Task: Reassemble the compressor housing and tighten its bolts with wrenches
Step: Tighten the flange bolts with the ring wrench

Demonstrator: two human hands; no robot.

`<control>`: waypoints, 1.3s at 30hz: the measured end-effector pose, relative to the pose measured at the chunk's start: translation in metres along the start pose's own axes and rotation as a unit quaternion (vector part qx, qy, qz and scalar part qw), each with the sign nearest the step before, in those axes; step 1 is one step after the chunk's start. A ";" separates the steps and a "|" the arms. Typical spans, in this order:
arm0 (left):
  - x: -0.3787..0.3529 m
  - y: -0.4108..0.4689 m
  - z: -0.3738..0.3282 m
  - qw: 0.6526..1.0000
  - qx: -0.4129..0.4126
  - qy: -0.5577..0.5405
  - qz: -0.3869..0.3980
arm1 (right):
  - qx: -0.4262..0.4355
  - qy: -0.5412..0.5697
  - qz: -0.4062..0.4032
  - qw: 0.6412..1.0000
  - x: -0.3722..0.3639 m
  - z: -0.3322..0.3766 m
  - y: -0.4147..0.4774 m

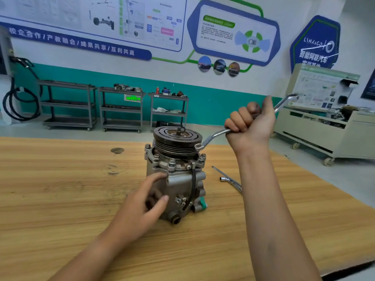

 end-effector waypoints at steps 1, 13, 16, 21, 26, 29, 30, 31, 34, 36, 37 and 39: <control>0.000 0.000 0.001 1.000 -0.001 0.001 -0.003 | -0.019 0.012 -0.017 1.000 0.011 -0.003 0.007; 0.026 0.008 0.017 0.978 0.036 -0.012 -0.203 | -0.139 0.065 -0.086 0.984 0.070 -0.032 0.031; 0.020 0.009 0.039 0.984 0.126 0.008 -0.128 | -0.143 0.052 -0.091 0.984 0.075 -0.031 0.028; -0.004 0.013 0.048 0.984 0.171 -0.041 0.007 | -0.098 0.031 -0.130 0.986 0.088 -0.022 0.005; -0.006 0.015 0.051 0.986 0.148 -0.073 0.033 | 0.030 0.030 -0.212 0.976 0.082 -0.016 -0.037; -0.004 0.013 0.052 0.986 0.146 -0.071 0.043 | 0.149 -0.018 -0.192 0.970 0.068 -0.021 -0.068; -0.003 0.012 0.052 0.986 0.146 -0.067 0.047 | 0.184 -0.046 -0.176 0.966 0.062 -0.025 -0.077; -0.003 0.011 0.052 0.986 0.147 -0.062 0.049 | 0.217 -0.079 -0.158 0.960 0.055 -0.030 -0.085; -0.002 0.009 0.054 0.986 0.153 -0.047 0.050 | 0.339 -0.241 -0.073 0.906 0.038 -0.045 -0.106; -0.001 0.009 0.051 0.987 0.149 -0.038 0.049 | 0.412 -0.373 0.000 0.831 0.028 -0.063 -0.120; -0.001 0.009 0.051 0.988 0.145 -0.034 0.047 | 0.430 -0.408 0.038 0.805 0.024 -0.073 -0.126; -0.001 0.009 0.051 0.989 0.140 -0.018 0.047 | 0.447 -0.431 0.085 0.779 0.019 -0.085 -0.133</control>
Point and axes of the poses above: each hand's wrist, its own y-axis towards the middle knuckle, its own x-axis out of the back of the hand, z = x × y, the point moved 5 cm from there along y, towards the middle knuckle, and after that the axes turned 1 degree about -z, right-handed, at the moved point
